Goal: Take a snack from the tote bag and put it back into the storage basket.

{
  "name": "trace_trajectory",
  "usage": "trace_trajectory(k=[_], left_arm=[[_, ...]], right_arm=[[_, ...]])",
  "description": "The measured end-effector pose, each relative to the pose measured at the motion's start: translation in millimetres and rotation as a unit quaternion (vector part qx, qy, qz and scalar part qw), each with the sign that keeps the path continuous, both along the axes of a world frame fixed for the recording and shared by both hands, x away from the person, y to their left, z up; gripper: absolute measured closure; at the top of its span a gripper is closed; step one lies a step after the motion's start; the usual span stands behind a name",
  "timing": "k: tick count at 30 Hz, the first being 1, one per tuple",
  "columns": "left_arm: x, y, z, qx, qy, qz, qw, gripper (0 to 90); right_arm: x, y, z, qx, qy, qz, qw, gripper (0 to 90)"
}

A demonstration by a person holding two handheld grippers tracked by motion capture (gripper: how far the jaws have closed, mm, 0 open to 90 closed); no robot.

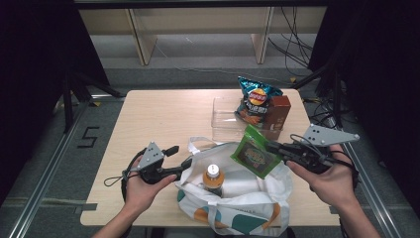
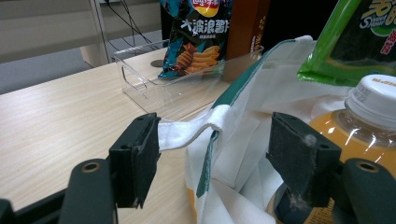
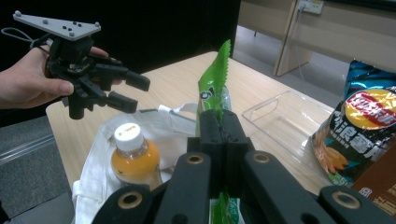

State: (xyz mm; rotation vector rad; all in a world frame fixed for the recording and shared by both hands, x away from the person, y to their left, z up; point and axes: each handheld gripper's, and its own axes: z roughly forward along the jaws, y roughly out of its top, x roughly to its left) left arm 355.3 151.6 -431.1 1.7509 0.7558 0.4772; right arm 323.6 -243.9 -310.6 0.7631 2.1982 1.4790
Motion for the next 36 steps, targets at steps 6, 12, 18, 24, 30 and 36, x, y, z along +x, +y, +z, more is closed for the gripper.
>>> trace_trajectory(k=[6, 12, 18, 24, 30, 36], left_arm=[[0.0, 0.1, 0.0, -0.001, 0.001, 0.001, 1.0, 33.1], [-0.1, 0.2, 0.2, -0.001, 0.0, 0.001, 1.0, 33.2], [-0.2, 0.1, 0.4, -0.001, 0.0, 0.001, 1.0, 33.2], [-0.4, 0.1, 0.8, 0.001, 0.0, 0.001, 1.0, 33.2], [-0.3, 0.1, 0.6, 0.0, 0.001, 0.002, 1.0, 33.2], [0.0, -0.4, 0.3, -0.001, 0.0, -0.001, 1.0, 33.2]], right_arm=[[2.5, -0.3, 7.2, 0.003, -0.024, -0.006, 0.9997, 90.0], [5.4, -3.1, 13.6, 0.001, -0.027, -0.004, 0.9996, 90.0], [5.2, -3.1, 18.4, 0.014, -0.027, -0.013, 0.9995, 90.0], [6.6, -5.2, 24.3, 0.018, -0.04, -0.011, 0.999, 90.0], [8.8, -6.4, 24.5, 0.022, -0.034, -0.022, 0.9989, 90.0], [11.5, -8.1, 29.4, 0.023, -0.037, -0.017, 0.9989, 90.0]])
